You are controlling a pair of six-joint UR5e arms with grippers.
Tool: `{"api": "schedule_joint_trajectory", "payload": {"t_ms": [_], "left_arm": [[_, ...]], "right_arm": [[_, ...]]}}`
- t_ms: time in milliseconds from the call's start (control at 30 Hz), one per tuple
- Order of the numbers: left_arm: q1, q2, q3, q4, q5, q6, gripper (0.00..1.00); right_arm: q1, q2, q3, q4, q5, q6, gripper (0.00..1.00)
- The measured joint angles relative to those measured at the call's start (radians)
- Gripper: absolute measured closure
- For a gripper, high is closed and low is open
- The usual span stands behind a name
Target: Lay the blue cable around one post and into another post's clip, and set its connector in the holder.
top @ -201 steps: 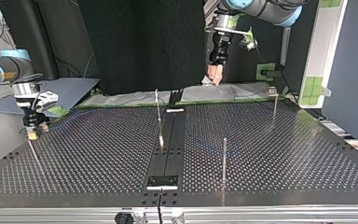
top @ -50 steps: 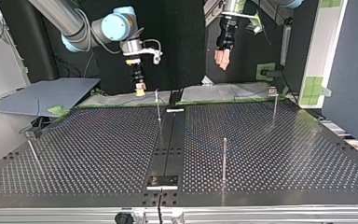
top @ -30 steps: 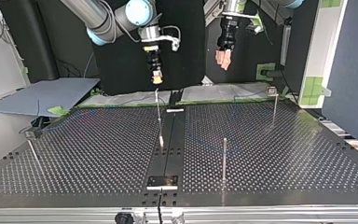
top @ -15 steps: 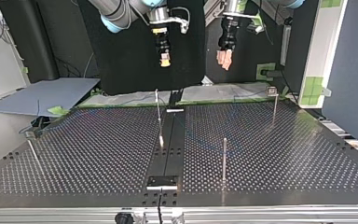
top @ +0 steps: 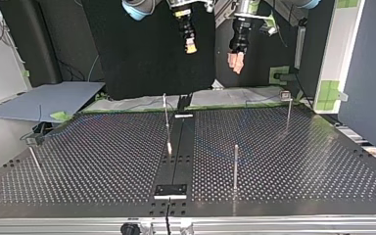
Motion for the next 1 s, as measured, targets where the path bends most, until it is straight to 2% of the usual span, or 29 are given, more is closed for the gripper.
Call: {"api": "schedule_joint_trajectory", "payload": {"t_ms": [67, 167, 400, 633, 800, 900, 1000], "left_arm": [[0.0, 0.0, 0.0, -0.001, 0.0, 0.0, 0.0], [0.0, 0.0, 0.0, -0.002, 0.001, 0.001, 0.0], [0.001, 0.0, 0.0, -0.005, 0.001, 0.005, 0.0], [0.001, 0.0, 0.0, -0.012, 0.001, 0.01, 0.0], [0.002, 0.0, 0.001, -0.03, 0.0, 0.017, 0.0], [0.002, 0.0, 0.001, -0.051, -0.001, 0.029, 0.0], [0.002, 0.0, 0.0, -0.068, 0.001, 0.035, 0.0]], "right_arm": [[0.011, 0.0, 0.014, -0.013, -0.012, 0.0, 0.0], [0.003, -0.001, 0.04, -0.038, -0.037, 0.0, 0.0], [-0.05, -0.004, 0.073, -0.061, -0.092, -0.002, 0.0], [-0.106, -0.006, 0.075, -0.068, -0.124, -0.003, 0.0], [-0.15, -0.034, 0.075, -0.079, -0.159, -0.006, 0.0], [-0.164, -0.057, 0.075, -0.073, -0.181, -0.008, 0.0], [-0.167, -0.076, 0.075, -0.055, -0.19, -0.008, 0.0]]}}
